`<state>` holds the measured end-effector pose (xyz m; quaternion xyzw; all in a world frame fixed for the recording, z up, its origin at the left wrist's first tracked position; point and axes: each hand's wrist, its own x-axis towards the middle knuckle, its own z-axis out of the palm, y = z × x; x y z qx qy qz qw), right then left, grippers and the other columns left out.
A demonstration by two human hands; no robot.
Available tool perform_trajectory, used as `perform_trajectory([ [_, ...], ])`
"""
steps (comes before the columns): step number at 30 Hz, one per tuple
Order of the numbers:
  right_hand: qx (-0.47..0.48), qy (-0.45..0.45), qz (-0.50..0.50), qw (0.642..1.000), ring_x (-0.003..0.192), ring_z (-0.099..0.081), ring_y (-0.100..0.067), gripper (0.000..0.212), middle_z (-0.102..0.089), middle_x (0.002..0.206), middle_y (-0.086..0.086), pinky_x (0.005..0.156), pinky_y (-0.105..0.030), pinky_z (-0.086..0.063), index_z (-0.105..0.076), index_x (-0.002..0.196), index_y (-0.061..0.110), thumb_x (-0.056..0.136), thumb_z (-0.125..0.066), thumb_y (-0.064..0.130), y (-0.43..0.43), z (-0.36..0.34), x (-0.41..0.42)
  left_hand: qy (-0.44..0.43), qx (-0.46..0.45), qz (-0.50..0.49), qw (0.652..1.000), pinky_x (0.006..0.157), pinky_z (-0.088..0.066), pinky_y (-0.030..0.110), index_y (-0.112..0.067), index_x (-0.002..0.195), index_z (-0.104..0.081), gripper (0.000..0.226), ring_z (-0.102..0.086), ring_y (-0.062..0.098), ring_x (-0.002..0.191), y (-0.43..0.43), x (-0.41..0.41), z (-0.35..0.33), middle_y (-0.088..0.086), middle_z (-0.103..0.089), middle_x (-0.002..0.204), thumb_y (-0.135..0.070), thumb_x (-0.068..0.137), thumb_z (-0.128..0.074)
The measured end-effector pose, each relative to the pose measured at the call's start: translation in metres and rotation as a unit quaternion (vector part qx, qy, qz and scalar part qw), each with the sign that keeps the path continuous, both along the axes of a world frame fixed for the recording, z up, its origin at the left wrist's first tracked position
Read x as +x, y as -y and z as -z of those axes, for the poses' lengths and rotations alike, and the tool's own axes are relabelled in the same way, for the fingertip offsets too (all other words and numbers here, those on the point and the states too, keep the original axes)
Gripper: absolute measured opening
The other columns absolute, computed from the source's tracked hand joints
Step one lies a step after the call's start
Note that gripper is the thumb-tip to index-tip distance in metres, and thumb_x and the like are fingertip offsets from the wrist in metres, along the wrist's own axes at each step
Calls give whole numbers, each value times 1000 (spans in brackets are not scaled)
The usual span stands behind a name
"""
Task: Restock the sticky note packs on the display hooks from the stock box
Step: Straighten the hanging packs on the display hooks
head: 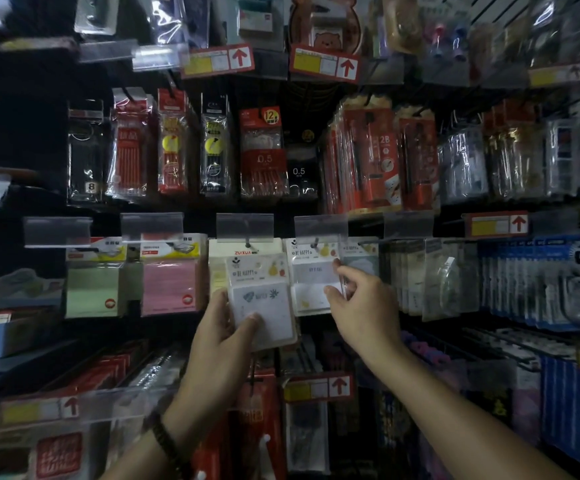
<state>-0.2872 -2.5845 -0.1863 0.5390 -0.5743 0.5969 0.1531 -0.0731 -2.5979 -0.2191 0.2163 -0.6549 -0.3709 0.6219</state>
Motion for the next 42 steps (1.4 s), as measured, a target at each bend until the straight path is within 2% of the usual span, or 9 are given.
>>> perform_trajectory([
  [4, 28, -56, 109, 992, 83, -53, -6, 46, -54, 112, 10, 56, -16, -36, -62, 143, 39, 98, -67, 47, -10, 6, -2, 9, 6, 16, 1000, 70, -62, 19, -33, 127, -60, 31, -75, 2, 102, -3, -8, -4, -9, -73, 121, -13, 103, -60],
  [11, -38, -22, -257, 965, 101, -73, -2, 58, -69, 127, 12, 77, -21, -62, -57, 150, 33, 98, -75, 16, -26, 40, 6, 21, 42, 89, 995, 86, -67, 43, -31, 126, -65, 32, -78, 20, 106, -9, -24, -14, -2, -78, 117, -11, 100, -66],
  [16, -47, 105, -319, 941, 117, -70, -1, 64, -61, 148, 14, 92, -28, -62, -58, 149, 35, 97, -72, 1, -21, 35, 4, 85, -8, -14, 996, 73, -68, 35, -33, 137, -55, 46, -78, 11, 92, -4, -32, -23, -2, -71, 116, -18, 97, -74],
  [20, -60, 130, -314, 938, 105, -75, -18, 61, -66, 124, 40, 82, -35, -65, -59, 149, 32, 99, -69, -1, -18, 22, 0, 131, -101, -85, 983, 71, -67, 31, -46, 147, -43, 68, -75, 1, 90, 1, -32, -21, -11, -67, 116, -14, 97, -75],
  [23, -66, 128, -308, 940, 100, -76, -7, 60, -56, 137, 35, 74, -23, -61, -58, 149, 31, 99, -68, -1, -13, 16, -1, 175, -155, -115, 965, 68, -63, 21, -42, 151, -46, 66, -70, -7, 92, 3, -34, -21, -15, -61, 119, -10, 99, -71],
  [26, -73, 120, -292, 946, 86, -68, 2, 59, -57, 146, 25, 69, -14, -55, -59, 149, 31, 99, -68, 0, -6, 18, -5, 192, -183, -131, 955, 71, -66, 30, -41, 153, -47, 68, -72, 8, 88, 8, -36, -21, -12, -61, 120, -9, 98, -70],
  [30, -73, 109, -280, 951, 125, -68, -12, 56, -57, 152, 18, 97, -31, -61, -60, 149, 27, 99, -70, 5, -2, 20, -8, 220, -197, -150, 943, 79, -65, 32, -38, 158, -43, 70, -70, 10, 90, 14, -38, -19, -21, -52, 121, -16, 98, -72],
  [36, -30, 70, -211, 975, 101, -55, 30, 54, -58, 151, 11, 77, 2, -46, -58, 150, 17, 99, -71, 7, 2, 14, -12, 291, -182, -185, 921, 85, -48, 12, -35, 165, -25, 78, -51, 2, 109, 17, -47, -20, -14, -43, 129, -28, 101, -68],
  [42, 18, 50, -157, 986, 95, -76, -13, 57, -59, 151, 8, 68, -11, -55, -53, 154, 24, 101, -71, 17, 10, 5, -9, 359, -172, -213, 892, 91, -43, 20, -30, 169, -16, 83, -49, 7, 106, 21, -59, -28, -7, -46, 126, -33, 101, -65],
])
